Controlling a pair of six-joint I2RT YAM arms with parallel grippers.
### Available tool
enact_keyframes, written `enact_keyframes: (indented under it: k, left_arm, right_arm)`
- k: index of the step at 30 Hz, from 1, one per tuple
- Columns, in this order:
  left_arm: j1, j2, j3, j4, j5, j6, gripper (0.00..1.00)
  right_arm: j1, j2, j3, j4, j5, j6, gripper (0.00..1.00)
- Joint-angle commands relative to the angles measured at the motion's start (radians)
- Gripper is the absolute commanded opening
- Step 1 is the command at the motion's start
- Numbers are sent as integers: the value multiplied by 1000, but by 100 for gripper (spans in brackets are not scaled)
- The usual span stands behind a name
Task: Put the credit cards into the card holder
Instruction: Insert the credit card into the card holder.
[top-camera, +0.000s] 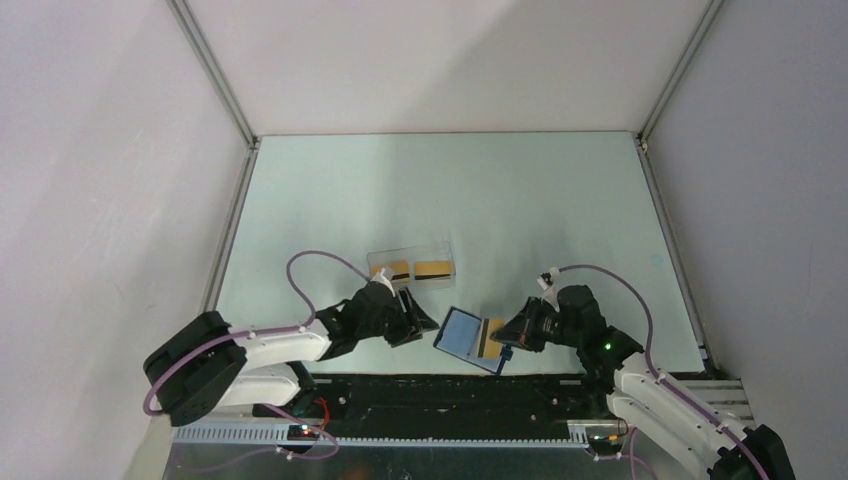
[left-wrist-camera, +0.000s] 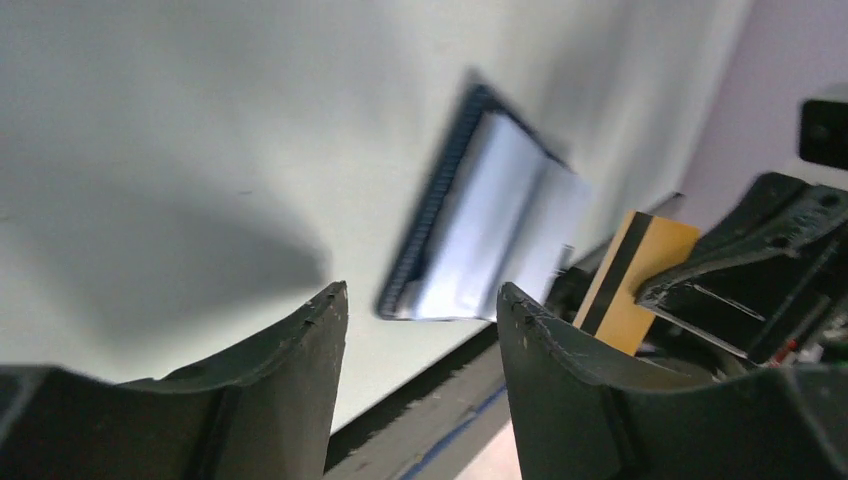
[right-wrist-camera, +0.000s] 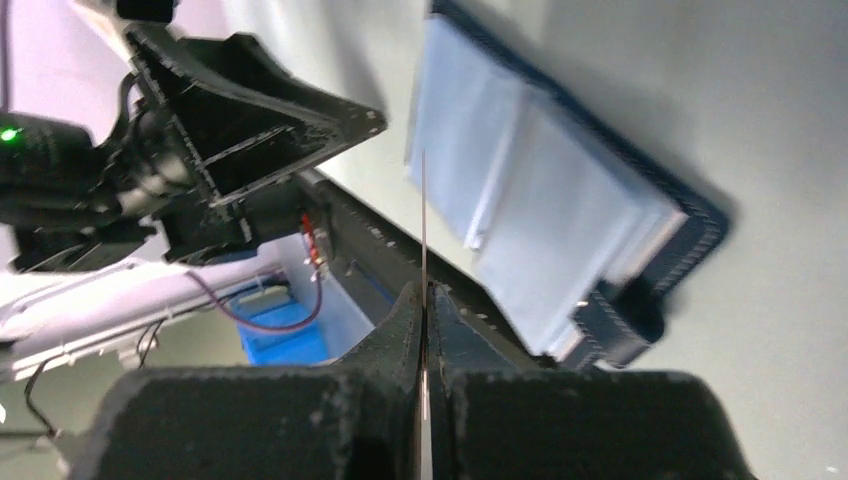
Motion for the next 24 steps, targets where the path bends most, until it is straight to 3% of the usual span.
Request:
enact_keyframes:
  k: [1, 6, 9, 15, 24]
  left_arm:
    - [6, 73, 67, -215, -86, 37, 59]
    - [-4, 207, 123, -197, 3, 25, 49]
    - [-29, 266, 150, -190, 19, -12, 25]
    - [-72, 283, 142, -184, 6, -95, 2]
    - [-132, 220, 66, -157, -52, -247, 0]
  right_arm:
    - [7, -4, -34, 7, 129, 26, 0]
    - [5, 20, -84, 54, 190, 23, 0]
    - [5, 55, -100, 99, 194, 19, 0]
    - [-1, 166, -119, 244, 184, 2, 0]
    - [-8, 308, -97, 402, 132, -12, 0]
